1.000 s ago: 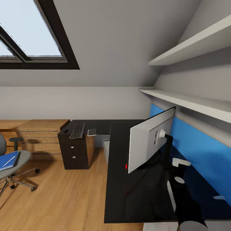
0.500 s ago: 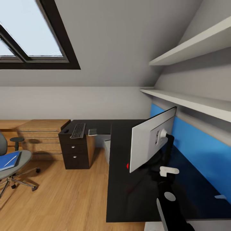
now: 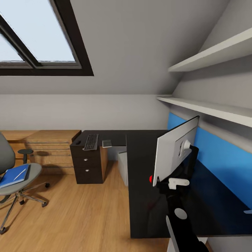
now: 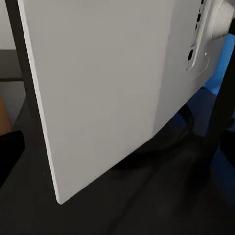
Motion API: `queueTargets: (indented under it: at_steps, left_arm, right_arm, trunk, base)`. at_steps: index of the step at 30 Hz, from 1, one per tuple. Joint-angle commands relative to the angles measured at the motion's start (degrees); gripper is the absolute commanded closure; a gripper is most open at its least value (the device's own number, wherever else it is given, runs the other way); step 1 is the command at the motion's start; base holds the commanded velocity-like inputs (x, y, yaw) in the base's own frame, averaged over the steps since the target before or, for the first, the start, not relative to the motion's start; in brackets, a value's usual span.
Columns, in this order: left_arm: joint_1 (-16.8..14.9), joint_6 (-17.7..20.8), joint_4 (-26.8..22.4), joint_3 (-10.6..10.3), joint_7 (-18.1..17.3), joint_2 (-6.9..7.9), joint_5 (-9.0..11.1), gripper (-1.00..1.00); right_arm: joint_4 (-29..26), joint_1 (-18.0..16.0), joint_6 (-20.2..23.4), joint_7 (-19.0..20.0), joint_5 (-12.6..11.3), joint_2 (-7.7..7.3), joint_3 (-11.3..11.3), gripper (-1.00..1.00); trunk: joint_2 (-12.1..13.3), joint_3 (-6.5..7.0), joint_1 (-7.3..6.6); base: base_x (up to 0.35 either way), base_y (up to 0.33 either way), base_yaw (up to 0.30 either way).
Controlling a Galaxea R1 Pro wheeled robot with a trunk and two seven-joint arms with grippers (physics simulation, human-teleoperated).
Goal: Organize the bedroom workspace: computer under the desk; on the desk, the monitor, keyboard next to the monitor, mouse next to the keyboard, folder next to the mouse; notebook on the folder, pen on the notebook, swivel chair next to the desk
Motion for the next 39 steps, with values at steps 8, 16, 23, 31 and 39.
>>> queueTargets:
  at_steps: [8,16,23,31,39]
  left_arm:
    - [0.0,-0.3,0.2,-0.2,0.2,0.04,0.5,-1.0]
    - [0.0,-0.3,0.2,-0.2,0.2,0.04,0.5,-1.0]
    - [0.0,-0.3,0.2,-0.2,0.2,0.04,0.5,-1.0]
    - [0.0,-0.3,0.2,-0.2,0.2,0.1,0.5,-1.0]
    - [0.0,-0.3,0.2,-0.2,0.1,0.08,0.5,-1.0]
  right_arm:
    - [-0.1,0.0,0.3,-0.2,0.7,0.01,0.0,-1.0]
    - [-0.1,0.0,0.3,-0.2,0.7,0.01,0.0,-1.0]
    - [-0.1,0.0,0.3,-0.1,0.7,0.01,0.0,-1.0]
    - [-0.1,0.0,0.3,-0.1,0.7,0.01,0.0,-1.0]
    - [-0.1,0.0,0.3,-0.2,0.7,0.01,0.0,-1.0]
  trunk:
    - [0.0,-0.17,0.01]
    - [0.0,-0.79,0.01]
    - [0.0,-1.16,0.01]
    - [0.0,-1.19,0.01]
    - [0.0,-1.19,0.01]
  base:
    - [0.015,0.006,0.0]
    - [0.001,0.0,0.0]
    - [0.0,0.0,0.0]
    - [0.0,0.0,0.0]
    - [0.013,0.072,0.0]
